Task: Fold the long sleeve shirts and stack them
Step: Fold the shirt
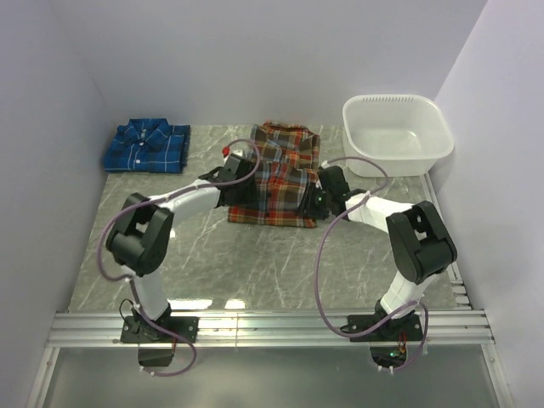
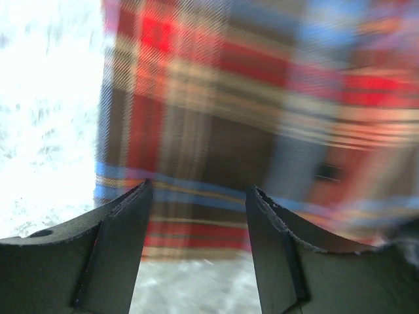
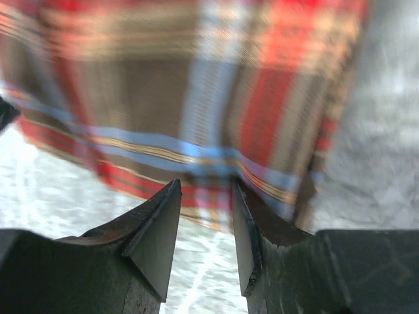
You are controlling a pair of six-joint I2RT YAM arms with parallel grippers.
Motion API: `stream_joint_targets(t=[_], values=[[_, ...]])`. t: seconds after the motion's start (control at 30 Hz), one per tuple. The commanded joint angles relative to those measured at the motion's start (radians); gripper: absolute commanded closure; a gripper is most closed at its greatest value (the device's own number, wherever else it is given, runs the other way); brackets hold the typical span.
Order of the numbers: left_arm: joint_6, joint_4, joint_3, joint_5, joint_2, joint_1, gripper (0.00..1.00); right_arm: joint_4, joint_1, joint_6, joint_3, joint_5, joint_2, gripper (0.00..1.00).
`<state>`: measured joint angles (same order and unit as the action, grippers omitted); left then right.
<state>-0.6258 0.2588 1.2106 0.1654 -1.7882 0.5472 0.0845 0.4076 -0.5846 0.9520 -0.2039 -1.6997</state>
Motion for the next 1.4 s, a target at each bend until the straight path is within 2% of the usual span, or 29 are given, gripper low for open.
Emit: stream_joint_targets(t=[0.0,0.2,0.27,0.33,0.5,0.6,0.73,0.83,0.9,0.97,1.17,1.2,1.37], values=[[-0.026,0.055,0.0,-0.033,-0.072,-0.01,0.35,-0.069,-0.006,-0.015,-0.041,0.026,-0.011,0.55],[-0.113,0.069,-0.207,-0.141,0.008,-0.01,0.39,-0.022,-0.001,0.032,-0.099,0.057,-0.02,0.56],[-0.144,0.068,-0.328,-0.171,0.059,-0.009,0.39,0.007,0.0,0.054,-0.11,0.064,0.009,0.56],[-0.166,0.051,-0.455,-0.199,0.165,0.002,0.39,0.049,0.01,0.086,-0.122,0.08,0.047,0.56],[-0.241,0.092,-0.563,-0.199,0.399,0.123,0.35,0.135,0.051,0.146,-0.133,0.109,0.123,0.56],[-0.244,0.141,-0.54,-0.169,0.499,0.142,0.3,0.152,0.065,0.147,-0.105,0.109,0.187,0.56],[-0.216,0.189,-0.406,-0.061,0.561,0.123,0.21,0.103,0.074,0.12,-0.055,0.032,0.299,0.56],[-0.163,0.172,-0.321,-0.04,0.543,0.062,0.18,-0.003,0.073,0.057,-0.016,-0.069,0.311,0.56],[-0.105,0.158,-0.278,-0.058,0.494,-0.021,0.18,-0.081,0.074,-0.025,-0.001,-0.144,0.295,0.56],[-0.056,0.132,-0.223,-0.114,0.458,-0.102,0.18,-0.217,0.073,-0.093,0.008,-0.186,0.244,0.55],[0.017,0.181,-0.068,-0.156,0.311,-0.19,0.21,-0.503,0.114,-0.309,0.105,-0.253,0.029,0.56],[0.024,0.195,-0.057,-0.156,0.296,-0.202,0.21,-0.572,0.125,-0.351,0.125,-0.267,-0.032,0.56],[0.061,0.197,-0.092,-0.168,0.329,-0.23,0.22,-0.693,0.16,-0.42,0.2,-0.264,-0.227,0.57]])
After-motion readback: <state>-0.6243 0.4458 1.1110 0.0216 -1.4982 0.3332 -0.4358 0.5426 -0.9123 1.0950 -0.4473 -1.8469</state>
